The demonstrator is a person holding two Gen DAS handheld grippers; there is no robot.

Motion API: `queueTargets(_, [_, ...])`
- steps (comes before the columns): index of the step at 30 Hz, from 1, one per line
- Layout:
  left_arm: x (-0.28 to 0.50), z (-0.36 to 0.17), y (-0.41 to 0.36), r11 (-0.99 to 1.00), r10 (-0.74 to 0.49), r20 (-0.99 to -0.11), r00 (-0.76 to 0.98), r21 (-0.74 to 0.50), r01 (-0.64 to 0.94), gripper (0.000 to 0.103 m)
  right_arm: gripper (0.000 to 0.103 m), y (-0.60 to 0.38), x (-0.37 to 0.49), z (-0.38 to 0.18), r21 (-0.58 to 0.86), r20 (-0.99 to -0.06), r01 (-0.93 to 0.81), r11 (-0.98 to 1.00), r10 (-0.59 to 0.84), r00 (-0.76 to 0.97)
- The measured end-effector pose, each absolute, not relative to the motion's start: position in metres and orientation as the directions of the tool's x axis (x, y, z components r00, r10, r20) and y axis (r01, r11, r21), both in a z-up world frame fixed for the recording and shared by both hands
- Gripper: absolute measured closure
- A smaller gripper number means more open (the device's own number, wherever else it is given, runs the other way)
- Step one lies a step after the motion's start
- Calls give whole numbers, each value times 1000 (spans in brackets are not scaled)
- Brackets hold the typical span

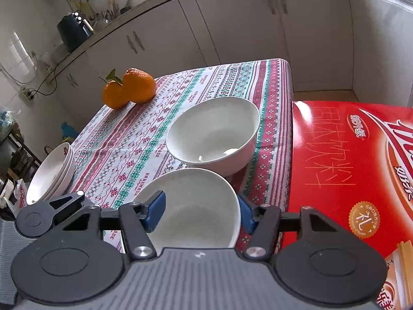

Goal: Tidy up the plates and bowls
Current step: 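Carry the white bowl with the right gripper toward another white bowl, then lower the held bowl into the other white bowl with the right gripper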

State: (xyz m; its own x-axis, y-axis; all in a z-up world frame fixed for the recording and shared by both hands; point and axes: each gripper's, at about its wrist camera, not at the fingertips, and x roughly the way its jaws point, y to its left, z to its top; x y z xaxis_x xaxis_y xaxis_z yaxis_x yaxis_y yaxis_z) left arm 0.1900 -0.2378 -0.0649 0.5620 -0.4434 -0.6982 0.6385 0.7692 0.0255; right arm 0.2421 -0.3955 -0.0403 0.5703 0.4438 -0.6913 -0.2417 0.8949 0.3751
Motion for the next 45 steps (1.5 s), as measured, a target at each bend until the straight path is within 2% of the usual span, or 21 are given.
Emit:
queueTargets(14, [193,-64,-233,769,-473,-699,536,-31,638,21,38,-399,243,-39,396,-698,-236,888,458,551])
queueTargets(29, [168,-41,-220,734,-491,-678,547,16,679,21,38,-388,220,-17,420,-691,-211,883,462,557])
queueTargets(45, [137,-10,-169,743,-505,-626,594,35,668,21,38,-338,190,23,403,-669,-249,881,469,577])
